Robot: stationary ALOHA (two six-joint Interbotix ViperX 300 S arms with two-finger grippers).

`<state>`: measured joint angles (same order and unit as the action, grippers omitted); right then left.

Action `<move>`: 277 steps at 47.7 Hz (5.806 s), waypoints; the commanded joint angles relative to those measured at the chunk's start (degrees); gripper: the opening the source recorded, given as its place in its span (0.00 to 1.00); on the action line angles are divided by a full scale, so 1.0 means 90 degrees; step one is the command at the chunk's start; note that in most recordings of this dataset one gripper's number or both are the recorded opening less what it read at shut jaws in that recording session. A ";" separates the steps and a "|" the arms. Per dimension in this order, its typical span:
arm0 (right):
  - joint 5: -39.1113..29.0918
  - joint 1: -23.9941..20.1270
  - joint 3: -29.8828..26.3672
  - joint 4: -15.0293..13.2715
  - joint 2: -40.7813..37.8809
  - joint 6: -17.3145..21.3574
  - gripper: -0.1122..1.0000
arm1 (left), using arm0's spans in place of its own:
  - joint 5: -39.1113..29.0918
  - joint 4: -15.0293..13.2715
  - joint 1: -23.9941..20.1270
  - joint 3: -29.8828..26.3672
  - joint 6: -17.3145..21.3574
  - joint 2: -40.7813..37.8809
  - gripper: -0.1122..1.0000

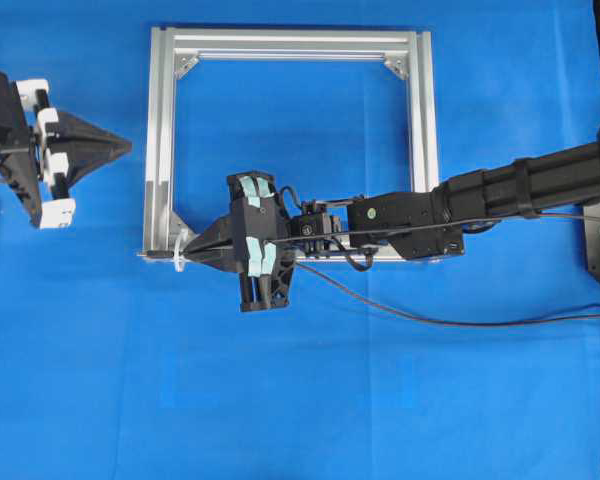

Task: Insert the wire through the string loop located on the left side.
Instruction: 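Move the open left gripper toward the plug protruding from the loop, then close the left gripper on the USB plug beyond the loop, then open the right gripper and pull the cable through the loop with the left gripper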

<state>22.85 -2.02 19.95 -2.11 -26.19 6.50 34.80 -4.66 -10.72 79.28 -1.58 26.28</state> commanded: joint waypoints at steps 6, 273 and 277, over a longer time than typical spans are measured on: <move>0.0029 0.0020 -0.0107 0.0020 0.0146 0.0020 0.12 | -0.0176 0.0020 0.0977 0.0088 0.0000 0.0254 0.10; 0.0186 -0.0039 0.0342 0.0000 0.0430 0.0039 0.97 | -0.4150 0.0059 0.1875 -0.0088 -0.0029 0.2852 0.17; 0.0205 -0.0039 0.0342 0.0010 0.0430 0.0039 0.97 | -0.4160 0.0088 0.1875 -0.0088 -0.0020 0.2803 0.17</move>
<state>23.99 -2.20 23.47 -2.02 -25.49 6.94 -2.99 -4.22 6.24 79.37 -1.85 52.29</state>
